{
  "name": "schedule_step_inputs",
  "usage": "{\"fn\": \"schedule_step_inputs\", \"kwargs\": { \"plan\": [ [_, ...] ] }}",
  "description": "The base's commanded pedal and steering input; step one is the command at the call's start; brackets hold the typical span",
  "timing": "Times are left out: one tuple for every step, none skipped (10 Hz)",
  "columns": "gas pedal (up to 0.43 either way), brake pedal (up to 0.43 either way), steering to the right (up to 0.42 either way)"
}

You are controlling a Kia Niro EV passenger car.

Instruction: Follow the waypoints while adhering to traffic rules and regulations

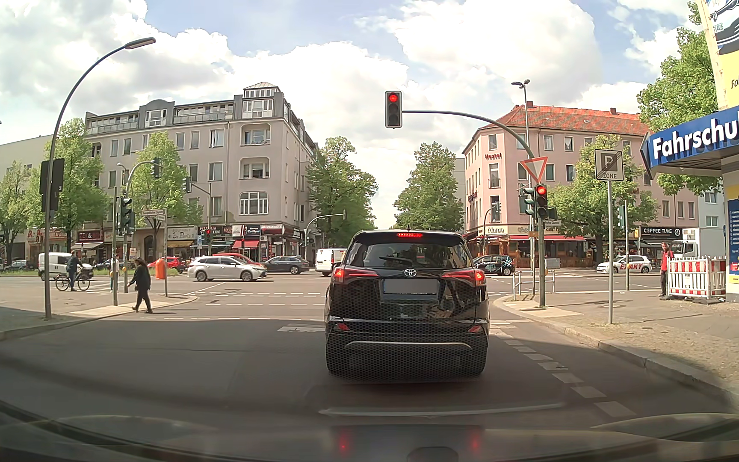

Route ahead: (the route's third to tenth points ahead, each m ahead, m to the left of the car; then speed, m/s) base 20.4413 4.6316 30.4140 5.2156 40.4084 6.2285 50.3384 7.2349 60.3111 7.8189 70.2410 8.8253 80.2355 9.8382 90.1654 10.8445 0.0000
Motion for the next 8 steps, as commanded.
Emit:
{"fn": "schedule_step_inputs", "kwargs": {
  "plan": [
    [0.000, 0.360, -0.010],
    [0.000, 0.366, -0.011],
    [0.000, 0.360, -0.011],
    [0.000, 0.360, -0.011],
    [0.000, 0.360, -0.011],
    [0.000, 0.360, -0.011],
    [0.000, 0.360, -0.011],
    [0.000, 0.360, -0.010]
  ]
}}
